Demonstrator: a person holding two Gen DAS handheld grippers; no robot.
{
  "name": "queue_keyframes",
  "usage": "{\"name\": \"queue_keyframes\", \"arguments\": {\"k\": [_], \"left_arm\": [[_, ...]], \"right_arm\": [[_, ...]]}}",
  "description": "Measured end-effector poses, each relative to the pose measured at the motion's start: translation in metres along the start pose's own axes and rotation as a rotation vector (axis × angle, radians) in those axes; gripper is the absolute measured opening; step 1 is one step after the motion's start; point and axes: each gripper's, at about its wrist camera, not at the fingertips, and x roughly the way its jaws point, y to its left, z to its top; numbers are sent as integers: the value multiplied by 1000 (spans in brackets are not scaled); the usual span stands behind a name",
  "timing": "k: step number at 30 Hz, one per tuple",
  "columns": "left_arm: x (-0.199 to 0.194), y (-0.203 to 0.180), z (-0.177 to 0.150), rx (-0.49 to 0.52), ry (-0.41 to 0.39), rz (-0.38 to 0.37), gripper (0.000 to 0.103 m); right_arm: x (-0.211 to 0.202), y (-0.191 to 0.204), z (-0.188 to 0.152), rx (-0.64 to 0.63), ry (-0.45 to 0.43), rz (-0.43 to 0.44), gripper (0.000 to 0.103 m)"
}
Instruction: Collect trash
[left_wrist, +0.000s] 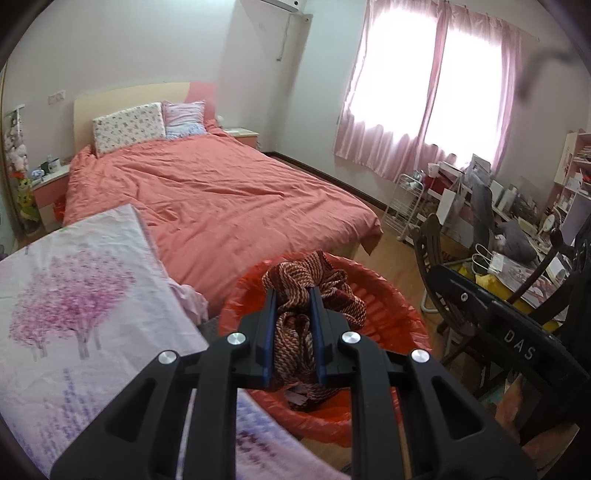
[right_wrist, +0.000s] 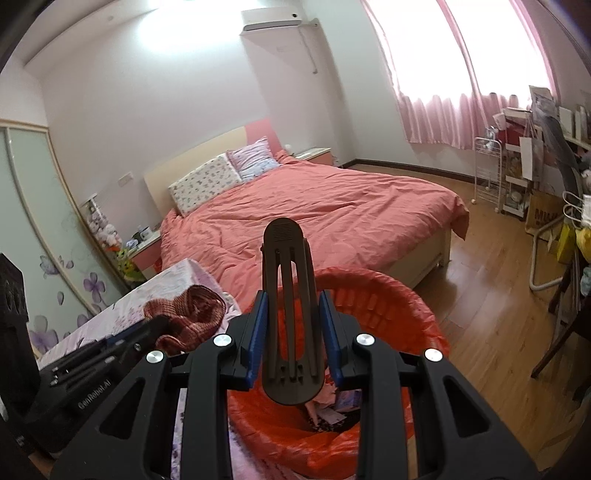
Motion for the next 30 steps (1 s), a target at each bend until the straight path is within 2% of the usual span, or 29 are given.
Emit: {"name": "queue_keyframes", "arguments": {"k": [4,6,7,9,11,14,18,23,24,27,30], "left_arm": [[22,-6,-2,-8,28,3,25],[30,-5,-4,-18,44,14,34],[33,-2,-5,-24,50,25,40],[35,2,-7,-30,59,43,42],[35,12,-11,-42,69,68,44],[25,26,-15,-55,68,100,48],[-9,44,-21,-54,30,147,57],[-63,58,-33,-52,-40,214,75],[-76,60,-37,-52,-57,233,77],[-105,64,-46,-47,-95,283,87],[-137,63,-61,-37,-144,373,96]], "right_arm": [[11,-18,2,63,21,25,30],[18,-29,2,101,42,32,32],[23,-33,2,118,54,37,39],[24,-39,2,128,63,27,51],[21,-39,-1,121,59,10,54],[11,-33,-7,103,49,-12,65],[-7,-20,-12,59,23,-44,77],[-41,5,-21,-16,-32,-89,92],[-45,9,-22,-31,-39,-98,97],[-65,27,-30,-97,-73,-136,100],[-87,43,-41,-156,-105,-165,101]]}}
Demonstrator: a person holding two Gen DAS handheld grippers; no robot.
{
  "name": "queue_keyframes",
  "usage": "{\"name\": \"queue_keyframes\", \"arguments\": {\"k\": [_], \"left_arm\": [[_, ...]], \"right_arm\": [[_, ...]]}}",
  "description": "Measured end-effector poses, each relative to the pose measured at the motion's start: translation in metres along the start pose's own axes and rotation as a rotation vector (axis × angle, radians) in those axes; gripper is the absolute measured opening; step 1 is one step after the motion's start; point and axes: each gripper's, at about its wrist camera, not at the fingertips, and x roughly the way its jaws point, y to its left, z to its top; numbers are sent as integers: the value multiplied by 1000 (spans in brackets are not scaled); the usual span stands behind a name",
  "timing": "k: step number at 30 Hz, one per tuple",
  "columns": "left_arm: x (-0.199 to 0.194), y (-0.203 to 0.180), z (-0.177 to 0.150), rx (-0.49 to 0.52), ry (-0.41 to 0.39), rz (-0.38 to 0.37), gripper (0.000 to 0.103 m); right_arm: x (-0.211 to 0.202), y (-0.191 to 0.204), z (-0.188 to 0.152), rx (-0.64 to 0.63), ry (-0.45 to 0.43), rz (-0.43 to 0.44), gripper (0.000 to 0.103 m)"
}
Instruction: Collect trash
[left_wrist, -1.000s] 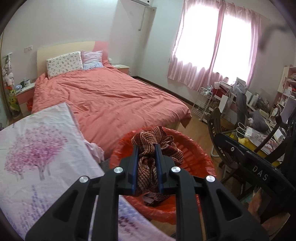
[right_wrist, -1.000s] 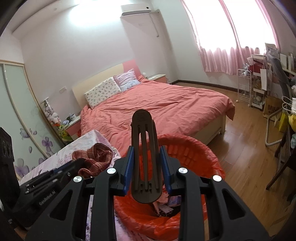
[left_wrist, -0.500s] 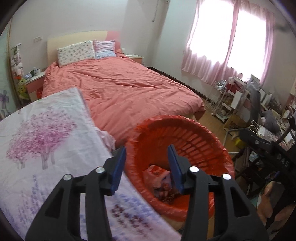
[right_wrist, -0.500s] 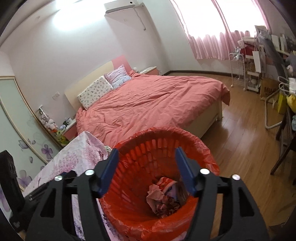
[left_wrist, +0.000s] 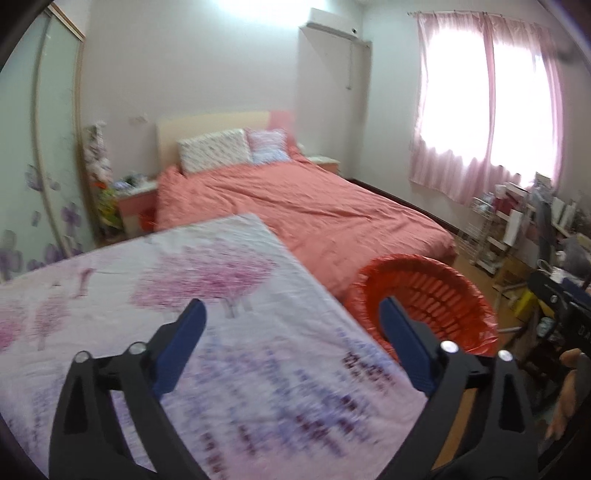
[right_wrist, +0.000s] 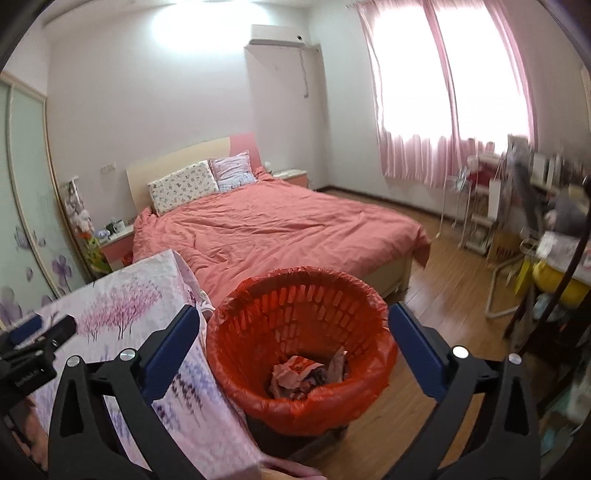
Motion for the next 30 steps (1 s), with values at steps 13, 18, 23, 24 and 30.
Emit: {"name": "queue_keyframes", "arguments": {"k": [13,18,23,24,30], "left_arm": [[-84,31,-70,-68,-26,220,99],[-107,29,-91,-64,-58,271,99],[-121,32,-103,-104,-47,269,99],[-123,32,-105,-112,-41,266,99],[-124,36,-117,-149,13,246,99]], "right_arm": [[-57,14,-36,-33,-73,-136,101],[-70,20,-50,-22,-87,-154,101],[-74,27,-61,-46,-53,-124,101],[-76,25,-63,-46,-44,-118,101],[-77,28,-72,-51,9,-116,101]]}}
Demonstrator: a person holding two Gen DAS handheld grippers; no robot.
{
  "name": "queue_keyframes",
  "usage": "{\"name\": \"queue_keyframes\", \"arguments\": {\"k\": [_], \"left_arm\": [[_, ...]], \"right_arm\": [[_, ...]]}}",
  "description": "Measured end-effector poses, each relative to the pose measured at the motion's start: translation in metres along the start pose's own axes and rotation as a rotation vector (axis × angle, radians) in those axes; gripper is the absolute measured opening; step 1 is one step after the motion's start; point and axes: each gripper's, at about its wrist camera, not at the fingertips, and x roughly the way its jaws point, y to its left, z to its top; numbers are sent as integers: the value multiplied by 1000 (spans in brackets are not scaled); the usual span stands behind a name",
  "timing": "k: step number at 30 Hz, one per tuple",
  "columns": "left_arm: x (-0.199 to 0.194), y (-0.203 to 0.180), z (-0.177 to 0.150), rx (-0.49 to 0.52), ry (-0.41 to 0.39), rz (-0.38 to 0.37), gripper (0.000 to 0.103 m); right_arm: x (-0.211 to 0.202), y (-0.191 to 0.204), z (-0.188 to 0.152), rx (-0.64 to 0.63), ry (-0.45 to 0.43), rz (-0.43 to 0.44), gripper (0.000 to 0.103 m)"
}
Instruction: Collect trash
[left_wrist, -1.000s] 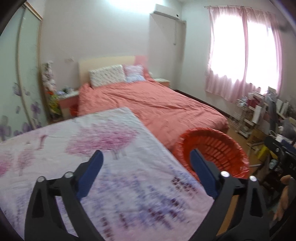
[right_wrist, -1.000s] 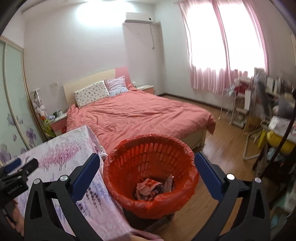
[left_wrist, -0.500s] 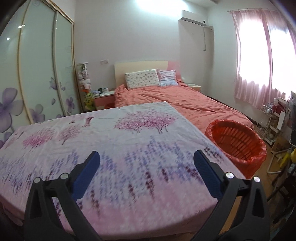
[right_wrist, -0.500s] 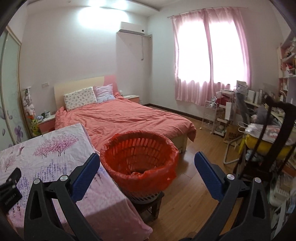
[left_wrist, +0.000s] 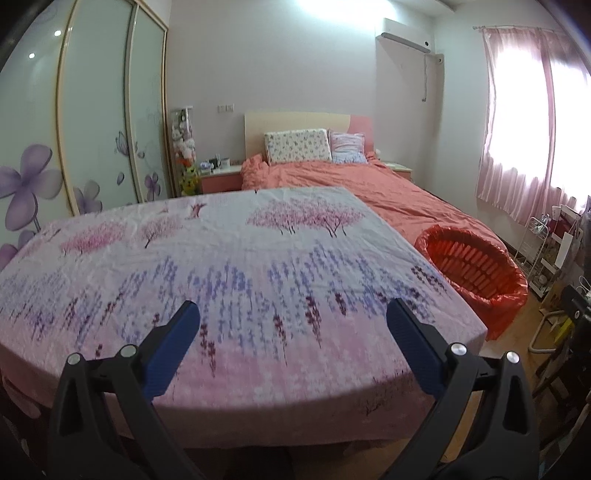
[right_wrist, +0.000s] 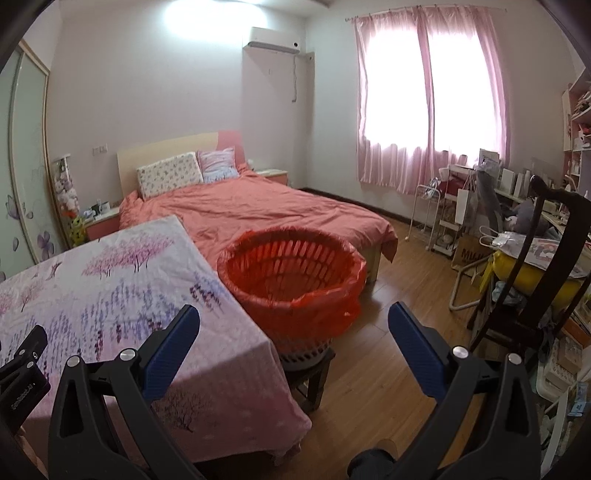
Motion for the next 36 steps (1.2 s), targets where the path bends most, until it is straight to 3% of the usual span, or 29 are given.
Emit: {"name": "queue_keyframes", "arguments": {"k": [36], "left_arm": [[4,4,-12,-47,60,-22,99]], "right_arm": [[1,6,-13,-10,56,41,101]]}}
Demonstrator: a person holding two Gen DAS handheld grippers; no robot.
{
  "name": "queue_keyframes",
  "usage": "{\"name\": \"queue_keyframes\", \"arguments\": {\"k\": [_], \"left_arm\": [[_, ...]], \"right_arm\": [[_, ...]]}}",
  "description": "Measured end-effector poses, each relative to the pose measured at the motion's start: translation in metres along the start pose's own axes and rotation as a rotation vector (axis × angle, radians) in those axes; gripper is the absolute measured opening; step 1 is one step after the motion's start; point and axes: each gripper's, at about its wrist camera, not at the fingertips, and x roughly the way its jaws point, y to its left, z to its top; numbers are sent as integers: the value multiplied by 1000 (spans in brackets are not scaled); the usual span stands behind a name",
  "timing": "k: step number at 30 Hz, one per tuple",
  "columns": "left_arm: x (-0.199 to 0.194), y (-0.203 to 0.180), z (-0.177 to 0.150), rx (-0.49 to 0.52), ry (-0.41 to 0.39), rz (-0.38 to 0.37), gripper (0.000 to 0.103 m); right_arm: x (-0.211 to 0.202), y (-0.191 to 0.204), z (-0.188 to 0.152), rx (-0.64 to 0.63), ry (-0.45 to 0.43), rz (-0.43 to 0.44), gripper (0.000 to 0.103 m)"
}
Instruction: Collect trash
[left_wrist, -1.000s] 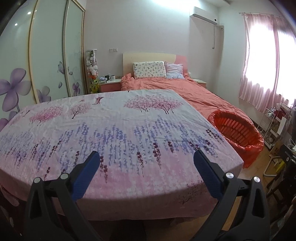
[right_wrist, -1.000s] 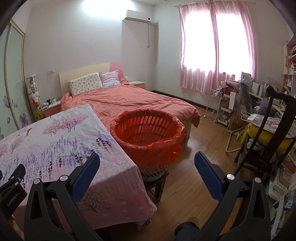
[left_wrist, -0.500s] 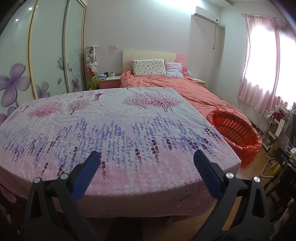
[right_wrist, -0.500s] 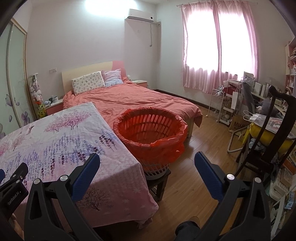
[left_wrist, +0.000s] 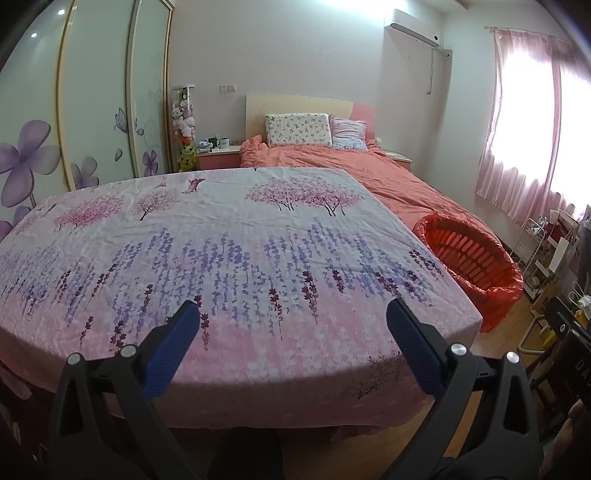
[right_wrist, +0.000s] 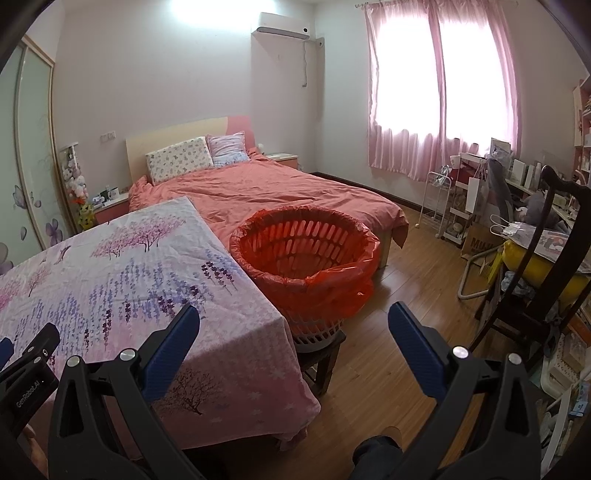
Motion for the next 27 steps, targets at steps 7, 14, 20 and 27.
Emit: {"name": "queue_keyframes", "arguments": {"k": [7,14,20,27], "left_arm": [[0,-1,-1,-1,4,-8,99],[-1,-4,-2,0,2,-13,99],[-6,-7,0,8,-16,-20,99],[-11,-8,2,5,-27,-23,99]], "right_arm": [[1,-1,-2,7,-2,-15,101],[2,-3,-3,11,1,-18,101],[2,-3,-3,12,1,-13,101],[1,-3,-3,11,-2,-12,101]]}}
